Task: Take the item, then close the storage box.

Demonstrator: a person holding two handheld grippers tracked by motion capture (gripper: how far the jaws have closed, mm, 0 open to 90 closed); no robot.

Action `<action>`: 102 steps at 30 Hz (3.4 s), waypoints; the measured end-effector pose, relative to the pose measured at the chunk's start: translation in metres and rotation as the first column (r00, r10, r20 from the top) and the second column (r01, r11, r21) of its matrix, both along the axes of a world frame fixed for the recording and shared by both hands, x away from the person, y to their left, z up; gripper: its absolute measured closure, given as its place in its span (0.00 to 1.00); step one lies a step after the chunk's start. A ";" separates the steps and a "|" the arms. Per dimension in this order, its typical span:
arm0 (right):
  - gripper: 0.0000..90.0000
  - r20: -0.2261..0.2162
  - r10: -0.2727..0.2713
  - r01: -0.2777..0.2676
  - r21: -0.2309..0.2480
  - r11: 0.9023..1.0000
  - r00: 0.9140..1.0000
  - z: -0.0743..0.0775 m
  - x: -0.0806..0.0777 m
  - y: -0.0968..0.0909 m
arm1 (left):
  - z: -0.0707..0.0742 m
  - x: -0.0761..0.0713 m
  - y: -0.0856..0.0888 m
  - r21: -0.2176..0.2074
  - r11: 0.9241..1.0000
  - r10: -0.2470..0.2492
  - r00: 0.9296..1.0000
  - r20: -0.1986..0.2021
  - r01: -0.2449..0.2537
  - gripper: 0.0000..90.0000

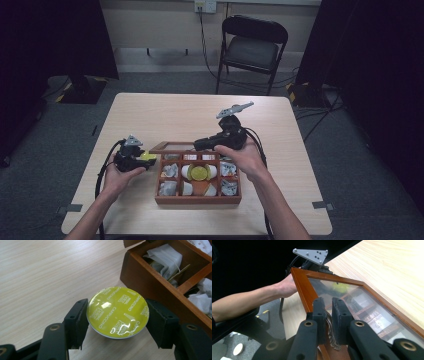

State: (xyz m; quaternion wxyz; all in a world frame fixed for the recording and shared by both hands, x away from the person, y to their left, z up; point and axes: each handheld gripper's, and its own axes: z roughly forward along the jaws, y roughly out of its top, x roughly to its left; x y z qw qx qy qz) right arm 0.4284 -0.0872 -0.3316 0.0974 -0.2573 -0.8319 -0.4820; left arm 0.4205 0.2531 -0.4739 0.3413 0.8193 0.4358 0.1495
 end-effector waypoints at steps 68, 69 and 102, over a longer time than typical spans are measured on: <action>0.90 0.017 0.010 -0.009 -0.060 0.998 1.000 -0.003 -0.012 0.003 | -0.037 -0.033 0.061 -0.008 0.993 0.121 0.991 0.053 -0.120 0.11; 0.90 0.021 0.009 -0.008 -0.065 0.998 1.000 -0.003 -0.014 0.004 | -0.037 -0.033 0.061 -0.008 0.993 0.120 0.991 0.053 -0.120 0.11; 0.90 0.075 0.075 -0.062 -0.160 0.985 0.994 -0.039 -0.049 0.009 | -0.037 -0.032 0.057 0.006 0.994 0.112 0.993 0.043 -0.112 0.04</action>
